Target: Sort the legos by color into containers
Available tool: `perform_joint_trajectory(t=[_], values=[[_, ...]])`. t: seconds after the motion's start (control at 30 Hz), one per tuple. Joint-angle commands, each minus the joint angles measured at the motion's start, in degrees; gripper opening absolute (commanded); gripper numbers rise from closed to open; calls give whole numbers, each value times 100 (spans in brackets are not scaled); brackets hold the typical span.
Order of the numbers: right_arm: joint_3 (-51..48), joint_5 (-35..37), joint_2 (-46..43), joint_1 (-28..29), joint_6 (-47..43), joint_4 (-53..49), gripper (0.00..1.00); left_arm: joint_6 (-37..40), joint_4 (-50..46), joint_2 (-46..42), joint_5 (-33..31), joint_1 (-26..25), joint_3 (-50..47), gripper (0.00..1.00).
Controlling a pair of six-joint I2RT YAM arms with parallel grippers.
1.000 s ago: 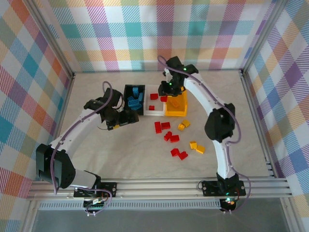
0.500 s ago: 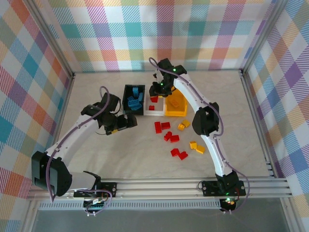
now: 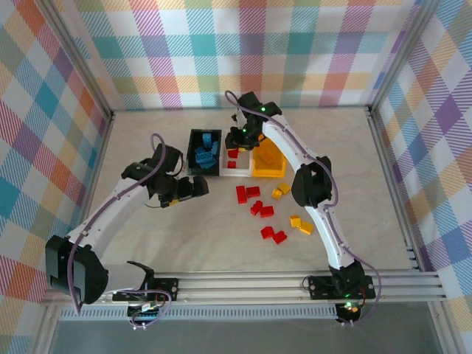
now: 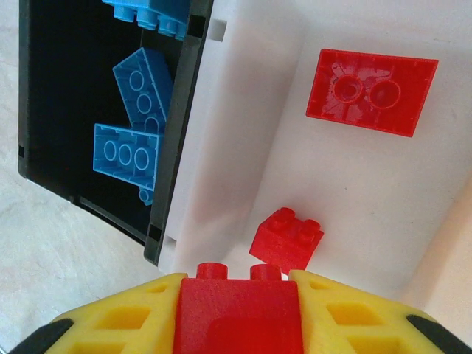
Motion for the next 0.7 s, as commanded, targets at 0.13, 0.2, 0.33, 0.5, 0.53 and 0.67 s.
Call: perform_joint_trajectory(t=[0.13, 0.2, 0.33, 0.5, 0.53, 0.67], values=[[138, 2, 63, 41, 66, 37, 50, 173, -183, -65, 90, -6, -83, 100], [147, -3, 41, 37, 66, 38, 52, 183, -179, -72, 92, 3, -83, 100], [161, 18, -124, 29, 59, -42, 54, 203, -121, -89, 105, 12, -70, 100], [-189, 196, -646, 43, -106, -415, 54, 171, 130, -80, 201, 12, -115, 100], [-441, 225, -842, 43, -138, -423, 54, 147, 196, -63, 243, 12, -124, 100], [-1588, 321, -1683, 45, -232, -332, 57, 120, 312, -56, 311, 12, -124, 100]])
